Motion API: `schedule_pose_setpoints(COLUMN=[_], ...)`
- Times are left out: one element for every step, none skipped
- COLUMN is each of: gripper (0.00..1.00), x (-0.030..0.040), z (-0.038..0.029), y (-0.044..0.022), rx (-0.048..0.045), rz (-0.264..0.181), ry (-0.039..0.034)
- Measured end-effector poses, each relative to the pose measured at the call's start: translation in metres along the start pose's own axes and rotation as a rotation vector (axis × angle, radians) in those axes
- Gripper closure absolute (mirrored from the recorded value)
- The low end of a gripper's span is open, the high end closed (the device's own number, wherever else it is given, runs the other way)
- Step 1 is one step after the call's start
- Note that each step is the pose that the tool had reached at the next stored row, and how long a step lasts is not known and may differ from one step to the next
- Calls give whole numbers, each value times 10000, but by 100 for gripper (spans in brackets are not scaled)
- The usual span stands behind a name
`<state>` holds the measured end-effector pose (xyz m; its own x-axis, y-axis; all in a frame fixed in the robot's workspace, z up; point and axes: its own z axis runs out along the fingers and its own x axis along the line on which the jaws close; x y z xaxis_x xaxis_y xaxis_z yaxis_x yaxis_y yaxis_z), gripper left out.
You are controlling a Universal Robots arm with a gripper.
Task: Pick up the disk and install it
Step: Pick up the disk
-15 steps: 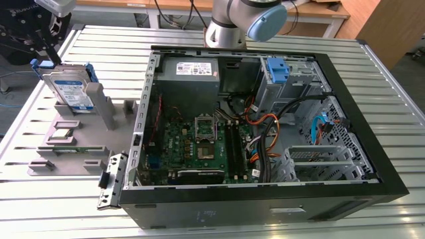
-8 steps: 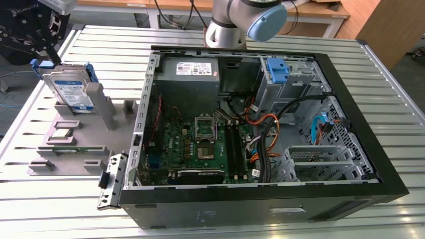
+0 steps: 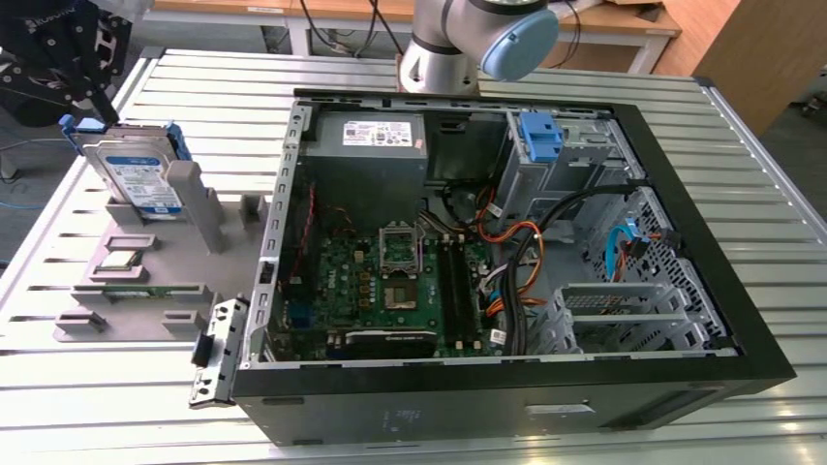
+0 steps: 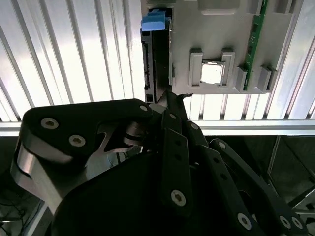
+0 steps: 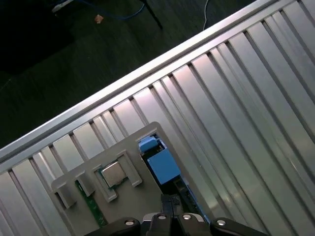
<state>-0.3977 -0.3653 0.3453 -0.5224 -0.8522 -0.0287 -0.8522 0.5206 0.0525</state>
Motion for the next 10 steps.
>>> schedule_pose_setpoints(gripper=[90, 90, 90, 90, 90, 90, 90, 90, 90, 90], x=[0, 0, 0, 0, 0, 0, 0, 0, 0, 0], z=[0, 0, 0, 0, 0, 0, 0, 0, 0, 0], y=[0, 0, 0, 0, -1, -1, -1, -1, -1, -1], rx=[-4, -7, -10, -11, -11, -11, -11, -11, -11, -11], rz=[-134, -257, -336, -369, -380, -381, -382, -382, -382, -382], ry=[7, 13, 17, 19, 19, 19, 19, 19, 20, 19])
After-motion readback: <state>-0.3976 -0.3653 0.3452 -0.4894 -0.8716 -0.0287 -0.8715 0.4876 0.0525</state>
